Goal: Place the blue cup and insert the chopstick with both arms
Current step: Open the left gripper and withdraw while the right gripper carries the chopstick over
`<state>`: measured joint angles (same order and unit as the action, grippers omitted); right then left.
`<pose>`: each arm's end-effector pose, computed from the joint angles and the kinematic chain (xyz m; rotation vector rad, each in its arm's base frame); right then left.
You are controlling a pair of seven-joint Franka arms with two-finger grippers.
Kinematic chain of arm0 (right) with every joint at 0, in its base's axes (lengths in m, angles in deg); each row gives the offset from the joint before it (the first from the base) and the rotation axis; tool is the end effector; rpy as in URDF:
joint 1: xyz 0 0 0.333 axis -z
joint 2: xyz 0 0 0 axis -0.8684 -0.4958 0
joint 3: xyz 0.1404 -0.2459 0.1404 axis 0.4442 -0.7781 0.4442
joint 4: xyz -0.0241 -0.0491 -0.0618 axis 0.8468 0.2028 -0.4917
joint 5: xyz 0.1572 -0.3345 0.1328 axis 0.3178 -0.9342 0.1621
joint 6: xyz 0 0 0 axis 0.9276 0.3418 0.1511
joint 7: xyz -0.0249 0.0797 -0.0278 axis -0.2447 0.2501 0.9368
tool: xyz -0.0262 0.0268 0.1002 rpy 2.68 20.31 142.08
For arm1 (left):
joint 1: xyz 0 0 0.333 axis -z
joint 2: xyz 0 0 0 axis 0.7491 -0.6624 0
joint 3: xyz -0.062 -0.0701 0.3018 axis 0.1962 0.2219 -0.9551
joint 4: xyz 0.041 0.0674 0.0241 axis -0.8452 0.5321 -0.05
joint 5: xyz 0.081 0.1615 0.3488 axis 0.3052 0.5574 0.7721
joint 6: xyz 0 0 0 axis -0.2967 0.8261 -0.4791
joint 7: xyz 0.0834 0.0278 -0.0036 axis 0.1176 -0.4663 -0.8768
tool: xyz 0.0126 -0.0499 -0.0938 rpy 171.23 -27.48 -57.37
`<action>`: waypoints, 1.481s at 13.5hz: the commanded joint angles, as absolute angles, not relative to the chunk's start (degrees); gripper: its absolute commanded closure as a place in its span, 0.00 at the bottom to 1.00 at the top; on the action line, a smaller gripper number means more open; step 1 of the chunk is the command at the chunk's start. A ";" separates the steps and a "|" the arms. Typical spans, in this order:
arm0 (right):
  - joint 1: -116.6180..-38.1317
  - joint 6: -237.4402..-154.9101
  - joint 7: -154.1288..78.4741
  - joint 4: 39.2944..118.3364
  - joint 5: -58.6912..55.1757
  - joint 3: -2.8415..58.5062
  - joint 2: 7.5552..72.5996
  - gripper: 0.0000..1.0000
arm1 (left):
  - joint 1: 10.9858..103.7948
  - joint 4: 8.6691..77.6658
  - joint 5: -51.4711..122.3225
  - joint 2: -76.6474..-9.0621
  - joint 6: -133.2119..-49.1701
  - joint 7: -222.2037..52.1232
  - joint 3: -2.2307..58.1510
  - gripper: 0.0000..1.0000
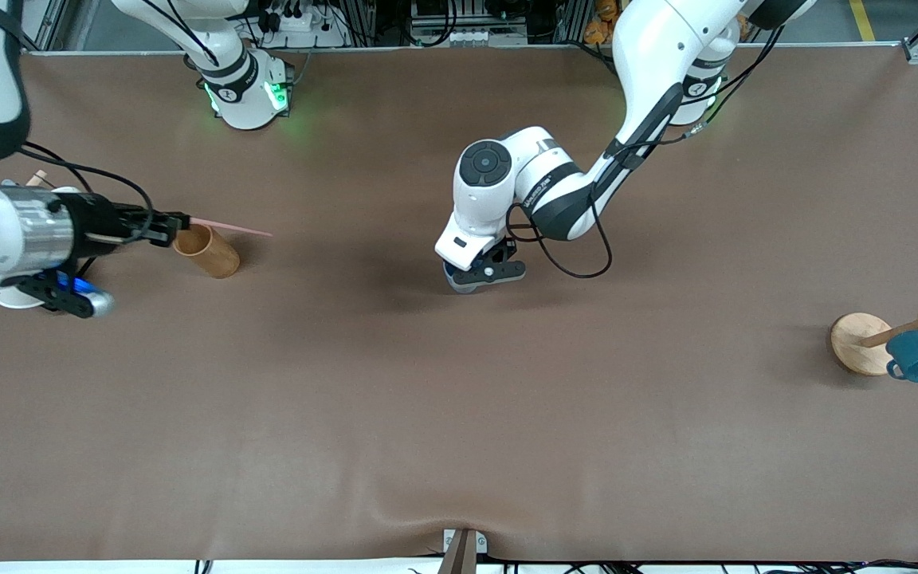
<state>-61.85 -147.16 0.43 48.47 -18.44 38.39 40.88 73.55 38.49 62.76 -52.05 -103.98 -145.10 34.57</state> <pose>0.6108 0.1064 0.5438 -2.7707 0.5486 0.7708 0.4772 -0.4955 0.2877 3.0784 0.2607 0.0705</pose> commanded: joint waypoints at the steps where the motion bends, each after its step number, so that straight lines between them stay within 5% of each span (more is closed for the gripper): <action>1: -65.36 -153.04 11.63 51.50 -15.76 41.09 41.31 1.00 | 71.03 38.90 62.35 -43.37 -98.50 -145.92 34.50 0.00; 5: -67.73 -161.48 25.80 53.70 -14.87 48.12 40.87 1.00 | 63.83 38.90 61.56 -33.95 -95.67 -145.39 34.77 0.00; 15: -81.19 -178.11 44.37 55.82 -15.93 48.14 37.36 1.00 | 45.02 31.79 53.84 -26.38 -77.65 -111.92 34.77 0.00; 20: -82.59 -182.58 44.90 57.13 -17.51 48.14 35.59 1.00 | 44.74 32.22 50.13 -22.16 -75.20 -97.78 27.41 0.00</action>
<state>-81.37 -180.10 43.30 56.47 -16.55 48.24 36.01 44.57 31.68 51.83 -24.68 -77.38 -102.97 29.98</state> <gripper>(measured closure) 0.912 0.000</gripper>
